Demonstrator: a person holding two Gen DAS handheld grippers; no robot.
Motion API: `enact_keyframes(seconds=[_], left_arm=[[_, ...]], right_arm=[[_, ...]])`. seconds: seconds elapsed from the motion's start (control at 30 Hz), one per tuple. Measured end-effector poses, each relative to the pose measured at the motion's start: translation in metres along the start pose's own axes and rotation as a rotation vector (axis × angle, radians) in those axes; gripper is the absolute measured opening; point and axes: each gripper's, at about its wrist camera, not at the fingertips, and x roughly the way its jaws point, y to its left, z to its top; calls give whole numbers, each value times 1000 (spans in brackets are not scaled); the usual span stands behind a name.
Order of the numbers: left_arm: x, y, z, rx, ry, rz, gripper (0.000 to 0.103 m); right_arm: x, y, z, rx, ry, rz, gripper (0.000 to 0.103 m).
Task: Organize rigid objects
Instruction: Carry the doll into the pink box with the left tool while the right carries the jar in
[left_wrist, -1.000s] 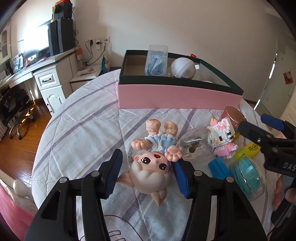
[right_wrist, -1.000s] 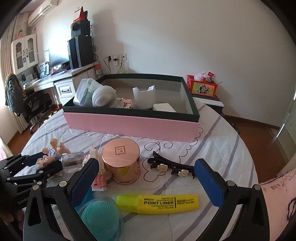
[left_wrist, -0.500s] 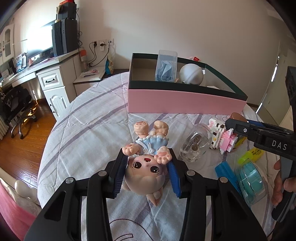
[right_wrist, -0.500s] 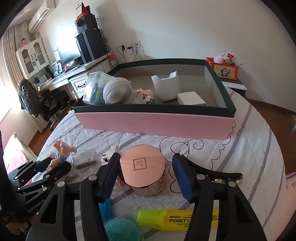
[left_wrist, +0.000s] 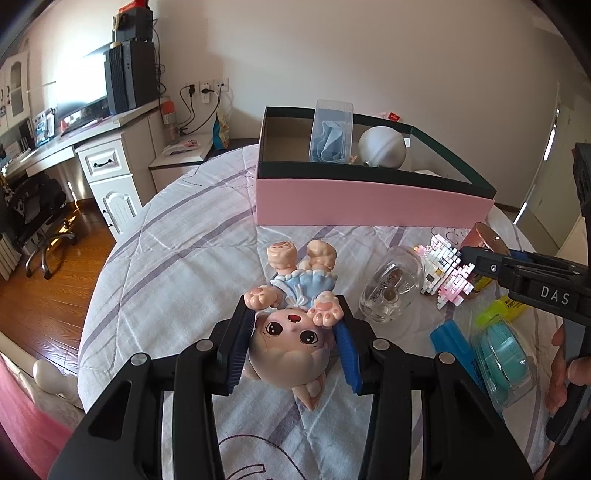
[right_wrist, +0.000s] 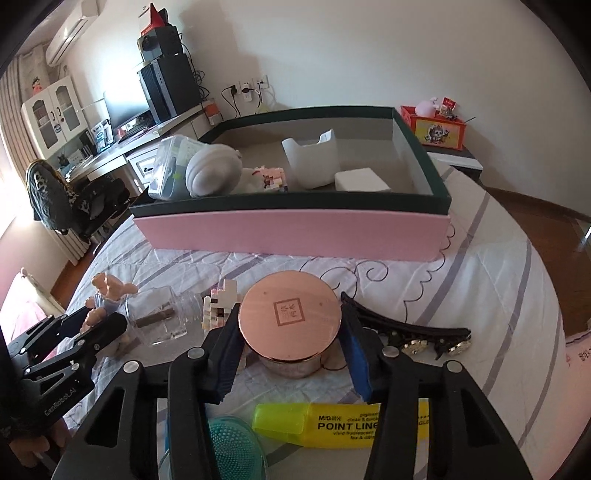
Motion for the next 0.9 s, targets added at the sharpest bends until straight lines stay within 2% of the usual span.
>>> enact_keyframes(seconds=[0.27,0.47,0.7,0.77,0.83,0.9], left_arm=[[-12,-4,6,-8,-47,-2,43],[-29,-16,27,19,-93,-25,43],[-42,-47,92,126,-177,-80,43],[-37,-56,114,156,-180,-112,43],[-28,-60,136,149,-163,-179,43],[-14,-67,155,143,-153,-193,43]], right_arm=[[-8,8,-1,-50,-67,-35,49],[-19,11,9,-86,-98,-28,49],[-36,5,51,-103,-161,-11,49],[-39,3,68,-116,-179,-25,49],[-37,-2,89,-122,-196,-45,49],[-28,-9,105,-114,-190,-51,49]])
